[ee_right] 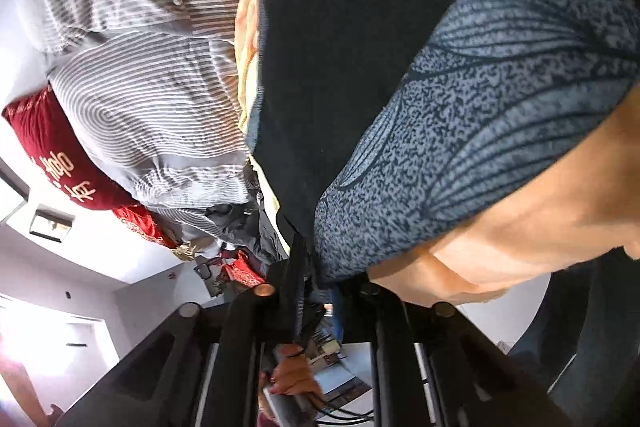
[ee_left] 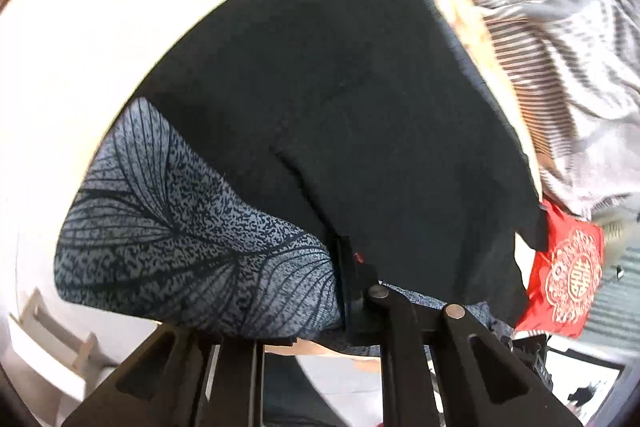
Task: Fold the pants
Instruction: 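Grasp the trousers' waistband edges with both grippers and lift them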
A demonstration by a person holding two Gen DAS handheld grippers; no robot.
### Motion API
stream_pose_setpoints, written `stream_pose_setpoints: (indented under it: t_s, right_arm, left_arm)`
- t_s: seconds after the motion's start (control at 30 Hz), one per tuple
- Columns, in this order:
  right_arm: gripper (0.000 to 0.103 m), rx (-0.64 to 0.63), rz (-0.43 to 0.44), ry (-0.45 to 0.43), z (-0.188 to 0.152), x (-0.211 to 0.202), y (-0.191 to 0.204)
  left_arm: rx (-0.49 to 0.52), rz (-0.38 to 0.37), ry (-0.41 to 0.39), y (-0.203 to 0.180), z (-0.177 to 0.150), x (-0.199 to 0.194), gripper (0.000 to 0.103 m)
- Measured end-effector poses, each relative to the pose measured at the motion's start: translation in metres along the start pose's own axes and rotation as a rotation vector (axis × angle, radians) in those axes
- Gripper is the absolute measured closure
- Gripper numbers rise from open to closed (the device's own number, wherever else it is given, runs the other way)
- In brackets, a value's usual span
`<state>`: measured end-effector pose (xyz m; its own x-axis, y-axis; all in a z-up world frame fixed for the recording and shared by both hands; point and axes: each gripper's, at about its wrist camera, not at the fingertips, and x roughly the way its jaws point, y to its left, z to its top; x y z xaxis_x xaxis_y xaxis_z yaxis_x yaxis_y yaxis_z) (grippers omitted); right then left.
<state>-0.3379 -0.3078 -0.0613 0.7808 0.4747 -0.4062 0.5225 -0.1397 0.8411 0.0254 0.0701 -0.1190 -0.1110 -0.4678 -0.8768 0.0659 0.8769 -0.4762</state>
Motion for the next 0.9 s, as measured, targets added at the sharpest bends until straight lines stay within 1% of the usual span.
stream_pose_setpoints:
  t_s: [0.1, 0.2, 0.27, 0.33, 0.37, 0.43, 0.47, 0.5, 0.57, 0.63, 0.67, 0.73, 0.77, 0.8, 0.9]
  right_arm:
    - [0.092, -0.099, -0.032, 0.016, 0.01, -0.002, 0.035]
    - [0.092, -0.181, -0.056, 0.057, 0.033, -0.001, 0.073]
    - [0.092, -0.247, -0.076, 0.1, 0.057, 0.006, 0.106]
    - [0.092, -0.291, -0.092, 0.136, 0.079, 0.012, 0.126]
    - [0.092, -0.309, -0.109, 0.162, 0.099, 0.02, 0.142]
    - [0.092, -0.323, -0.12, 0.194, 0.126, 0.033, 0.161]
    - [0.092, -0.34, -0.14, 0.217, 0.149, 0.048, 0.172]
    - [0.092, -0.346, -0.153, 0.233, 0.162, 0.058, 0.178]
    - [0.092, -0.343, -0.188, 0.273, 0.198, 0.088, 0.183]
    - [0.092, -0.341, -0.221, 0.304, 0.225, 0.114, 0.181]
    - [0.092, -0.337, -0.254, 0.32, 0.238, 0.129, 0.177]
    - [0.092, -0.329, -0.315, 0.35, 0.26, 0.156, 0.164]
    - [0.092, -0.33, -0.34, 0.361, 0.269, 0.168, 0.154]
    - [0.092, -0.33, -0.347, 0.365, 0.274, 0.173, 0.151]
    - [0.093, -0.3, -0.332, 0.357, 0.287, 0.182, 0.14]
  left_arm:
    - [0.048, -0.014, -0.025, -0.016, 0.008, -0.023, 0.087]
    - [0.08, -0.014, -0.045, -0.038, 0.019, -0.036, 0.087]
    - [0.094, -0.008, -0.059, -0.063, 0.041, -0.04, 0.087]
    - [0.104, -0.008, -0.087, -0.079, 0.058, -0.044, 0.087]
    - [0.109, -0.005, -0.103, -0.085, 0.074, -0.043, 0.087]
    - [0.112, 0.006, -0.116, -0.098, 0.099, -0.039, 0.087]
    - [0.108, 0.017, -0.129, -0.105, 0.116, -0.031, 0.087]
    - [0.1, 0.025, -0.136, -0.11, 0.127, -0.024, 0.087]
    - [0.072, 0.055, -0.146, -0.114, 0.155, -0.004, 0.087]
    - [0.052, 0.086, -0.154, -0.113, 0.179, 0.018, 0.087]
    - [0.034, 0.113, -0.15, -0.113, 0.19, 0.035, 0.087]
    - [0.015, 0.155, -0.141, -0.111, 0.202, 0.059, 0.085]
    - [0.003, 0.164, -0.14, -0.107, 0.206, 0.067, 0.082]
    - [-0.009, 0.16, -0.142, -0.107, 0.21, 0.072, 0.08]
    - [-0.035, 0.144, -0.116, -0.109, 0.216, 0.07, 0.077]
